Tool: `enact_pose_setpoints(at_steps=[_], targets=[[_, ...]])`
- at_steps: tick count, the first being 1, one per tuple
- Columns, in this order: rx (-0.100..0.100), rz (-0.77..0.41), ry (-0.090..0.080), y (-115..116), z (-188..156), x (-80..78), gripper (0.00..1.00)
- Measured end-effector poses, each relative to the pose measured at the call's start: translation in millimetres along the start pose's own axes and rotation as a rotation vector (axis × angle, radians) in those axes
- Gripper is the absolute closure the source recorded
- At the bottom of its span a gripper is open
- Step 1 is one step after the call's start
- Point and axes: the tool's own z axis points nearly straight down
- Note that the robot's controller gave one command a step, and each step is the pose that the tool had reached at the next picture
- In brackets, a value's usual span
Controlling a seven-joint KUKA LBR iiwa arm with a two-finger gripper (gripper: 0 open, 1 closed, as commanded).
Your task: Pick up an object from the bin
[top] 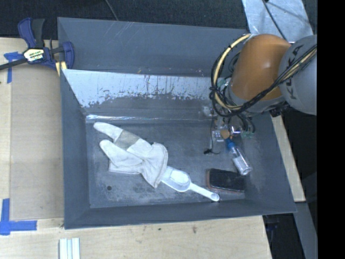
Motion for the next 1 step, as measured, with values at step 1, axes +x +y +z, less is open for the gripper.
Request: enact_pose_setpoints(at_steps=[1], targets=[[0.001, -0.001, -0.008, 0.1, -5.0, -1.7, 0.0]])
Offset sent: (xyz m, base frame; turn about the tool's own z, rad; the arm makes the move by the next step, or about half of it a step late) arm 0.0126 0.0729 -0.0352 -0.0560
